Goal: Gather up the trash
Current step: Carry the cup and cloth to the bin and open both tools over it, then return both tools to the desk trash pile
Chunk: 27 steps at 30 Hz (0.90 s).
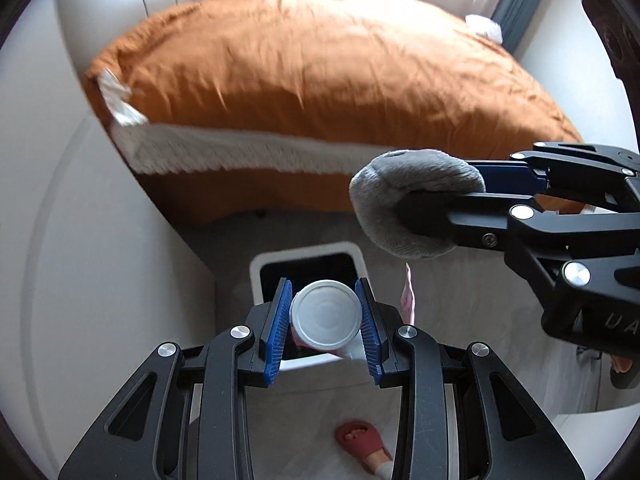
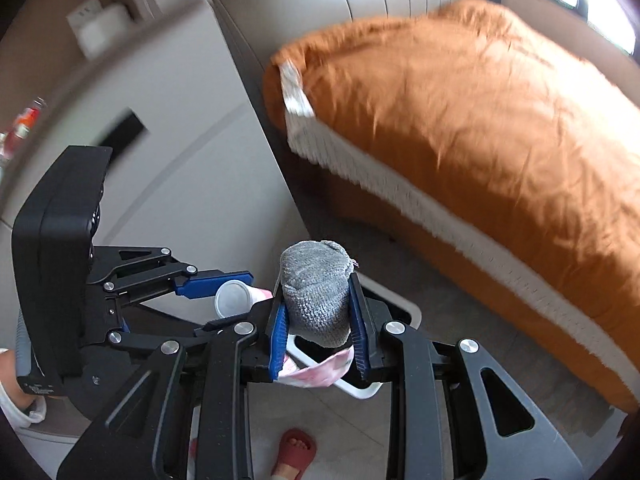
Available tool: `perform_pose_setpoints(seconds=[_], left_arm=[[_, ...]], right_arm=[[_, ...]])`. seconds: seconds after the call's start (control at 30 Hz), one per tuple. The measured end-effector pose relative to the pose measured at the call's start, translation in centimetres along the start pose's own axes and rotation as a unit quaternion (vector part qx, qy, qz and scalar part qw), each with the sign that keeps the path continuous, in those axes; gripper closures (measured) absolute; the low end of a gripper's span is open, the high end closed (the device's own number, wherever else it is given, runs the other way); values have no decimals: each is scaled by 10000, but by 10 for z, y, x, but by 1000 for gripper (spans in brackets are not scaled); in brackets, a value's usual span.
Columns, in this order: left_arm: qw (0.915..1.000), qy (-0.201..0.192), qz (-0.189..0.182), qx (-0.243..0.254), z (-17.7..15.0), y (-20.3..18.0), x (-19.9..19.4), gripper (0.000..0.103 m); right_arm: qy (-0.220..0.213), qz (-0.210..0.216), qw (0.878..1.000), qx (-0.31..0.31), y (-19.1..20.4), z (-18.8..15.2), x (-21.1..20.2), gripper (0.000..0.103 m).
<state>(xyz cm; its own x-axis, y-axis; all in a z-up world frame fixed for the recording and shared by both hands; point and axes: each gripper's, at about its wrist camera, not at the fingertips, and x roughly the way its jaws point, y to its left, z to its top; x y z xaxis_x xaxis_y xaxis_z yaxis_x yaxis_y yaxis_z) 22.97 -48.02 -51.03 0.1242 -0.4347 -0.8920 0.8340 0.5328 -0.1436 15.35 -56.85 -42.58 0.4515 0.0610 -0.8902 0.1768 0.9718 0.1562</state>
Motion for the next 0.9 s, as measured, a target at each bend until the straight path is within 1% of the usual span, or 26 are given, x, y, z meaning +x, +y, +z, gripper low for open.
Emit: perform_pose_setpoints(seconds=[0.07,0.1,0.13,0.17,0.2,0.23,0.27,0.3,0.37,0.43,0.5,0.63,0.9], left_arm=[[9999,123,-11,-41,1,2,20,70],[9998,177,-14,-49,2,1,28,70],[9996,257,-35,-63,1,1,37,69],[9993,336,-105,-79,2,2,47,50],[9989,437,-111,-102,0,3,57,3],[9989,442,-48,-121,-2,5,63,6],[9989,457,-51,-109,-3,5,70,5],[9986,526,-11,-70,-5,4,75,5],[9985,531,113,-38,-6,3,77,5],[9985,492,233,-53,-6,5,72,5],[9985,418,350,-82,-3,8,62,5],[9984,201,474,-232,5,13,20,5],[9941,-368,865,-545,17,19,-89,5]], right_arm=[[164,26,9998,51,-9,-3,22,74],[334,105,9994,84,-16,-5,34,74],[545,242,9982,109,-21,-7,48,69],[664,295,9973,96,-25,-10,57,64],[729,271,9970,66,-29,-13,65,42],[759,263,9968,46,-32,-14,70,16],[739,250,9969,36,-35,-16,72,13],[751,218,9969,25,-39,-17,75,13],[733,183,9971,68,-44,-17,72,12],[571,143,9982,113,-46,-16,58,5],[343,70,9993,119,-47,-12,37,5],[13,37,10000,88,-39,-2,-4,5],[-709,212,9970,-233,6,27,-98,5]])
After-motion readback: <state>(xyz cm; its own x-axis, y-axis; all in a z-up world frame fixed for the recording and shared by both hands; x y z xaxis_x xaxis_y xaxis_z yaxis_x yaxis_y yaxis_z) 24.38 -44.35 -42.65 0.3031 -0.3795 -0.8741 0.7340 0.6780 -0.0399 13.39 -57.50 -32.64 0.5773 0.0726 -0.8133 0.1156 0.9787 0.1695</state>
